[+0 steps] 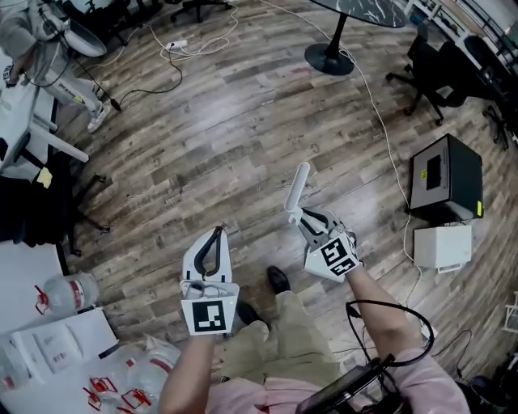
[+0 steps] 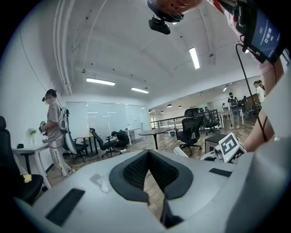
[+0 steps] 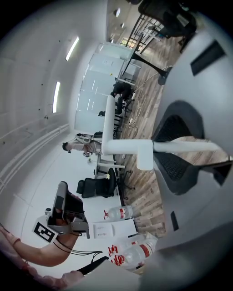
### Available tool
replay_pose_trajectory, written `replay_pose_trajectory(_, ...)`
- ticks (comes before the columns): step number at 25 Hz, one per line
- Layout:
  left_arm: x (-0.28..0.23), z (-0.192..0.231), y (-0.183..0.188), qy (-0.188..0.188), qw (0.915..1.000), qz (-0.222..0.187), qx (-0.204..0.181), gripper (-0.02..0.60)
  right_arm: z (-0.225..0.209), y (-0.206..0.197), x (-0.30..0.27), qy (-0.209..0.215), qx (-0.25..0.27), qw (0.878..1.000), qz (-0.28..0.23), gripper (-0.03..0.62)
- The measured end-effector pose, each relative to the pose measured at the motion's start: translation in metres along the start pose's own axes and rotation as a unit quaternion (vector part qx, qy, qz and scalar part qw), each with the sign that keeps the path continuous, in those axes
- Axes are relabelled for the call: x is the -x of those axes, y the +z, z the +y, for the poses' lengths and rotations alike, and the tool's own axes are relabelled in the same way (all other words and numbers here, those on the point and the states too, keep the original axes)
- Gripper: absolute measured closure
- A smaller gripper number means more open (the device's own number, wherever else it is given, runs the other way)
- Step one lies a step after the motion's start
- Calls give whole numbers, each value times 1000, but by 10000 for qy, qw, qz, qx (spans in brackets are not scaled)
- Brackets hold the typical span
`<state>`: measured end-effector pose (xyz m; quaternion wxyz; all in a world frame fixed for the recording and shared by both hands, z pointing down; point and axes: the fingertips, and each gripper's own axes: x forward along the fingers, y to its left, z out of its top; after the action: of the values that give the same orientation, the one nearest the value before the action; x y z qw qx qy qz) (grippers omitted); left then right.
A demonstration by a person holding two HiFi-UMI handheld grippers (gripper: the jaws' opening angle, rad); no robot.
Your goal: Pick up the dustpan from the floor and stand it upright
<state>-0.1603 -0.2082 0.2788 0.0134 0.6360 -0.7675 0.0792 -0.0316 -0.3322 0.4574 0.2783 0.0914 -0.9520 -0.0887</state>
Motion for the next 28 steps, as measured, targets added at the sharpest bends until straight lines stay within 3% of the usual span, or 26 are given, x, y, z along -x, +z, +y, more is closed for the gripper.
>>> replay_pose_trajectory(9,-23,-52,28,-647,9975,-117,-240,572,-34,-24,59,-590,-324,9977,33,514)
replay_pose_trajectory(19,-48,-107,49,-1316,9903,-169,-417,572,-72,-57,127,-1374,-877,9866,84,513)
replay_pose_trajectory(28,-58,-143,64,-1666,9846,-231,-474,572,-74,-88,180,-1787,-1219,9760,258,510)
